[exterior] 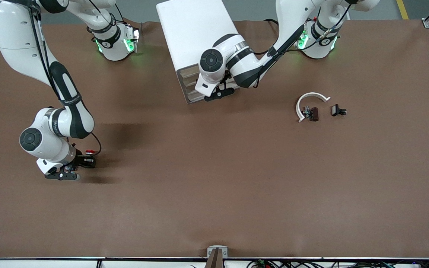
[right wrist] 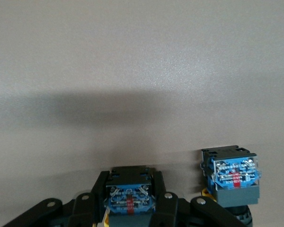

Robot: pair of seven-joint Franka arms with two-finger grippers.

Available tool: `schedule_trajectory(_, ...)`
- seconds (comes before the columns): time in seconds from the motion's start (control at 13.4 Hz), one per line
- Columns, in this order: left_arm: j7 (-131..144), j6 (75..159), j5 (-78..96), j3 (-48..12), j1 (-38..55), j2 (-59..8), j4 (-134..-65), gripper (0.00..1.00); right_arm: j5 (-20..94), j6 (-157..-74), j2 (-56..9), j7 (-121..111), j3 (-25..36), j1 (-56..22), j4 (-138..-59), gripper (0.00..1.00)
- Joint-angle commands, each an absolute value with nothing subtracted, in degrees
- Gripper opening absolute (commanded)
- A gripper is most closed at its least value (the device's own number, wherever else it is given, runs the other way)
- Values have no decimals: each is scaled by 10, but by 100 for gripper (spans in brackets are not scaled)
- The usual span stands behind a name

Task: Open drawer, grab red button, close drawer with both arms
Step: 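Push the drawer closed with the left gripper while the right gripper lowers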

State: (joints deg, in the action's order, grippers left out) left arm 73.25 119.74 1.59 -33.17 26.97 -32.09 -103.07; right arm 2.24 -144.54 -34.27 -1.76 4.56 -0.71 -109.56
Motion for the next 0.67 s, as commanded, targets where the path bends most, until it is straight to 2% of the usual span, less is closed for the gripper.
schedule_trajectory(0.0,730,1191,19,-333,240,-314,-1025,100,18,-1448,-350,-24,34,1,-1092,0)
schedule_trajectory(0.22,729,1183,7,-331,184,-311,-1004,100,18,-1448,-351,-25,34,0,-1092,0)
schedule_trajectory(0.3,730,1175,-21,-332,166,-309,-997,100,18,-1448,-351,-25,34,-1,-1091,5)
schedule_trajectory(0.37,730,1166,-46,-332,152,-302,-989,100,18,-1448,-351,-36,34,-2,-1090,5)
schedule_trajectory(0.45,730,1158,-63,-332,142,-297,-980,100,18,-1448,-351,-46,34,-1,-1090,12)
schedule_trajectory(0.6,721,1146,-97,-332,106,-283,-964,100,18,-1448,-351,-47,34,-3,-1085,100)
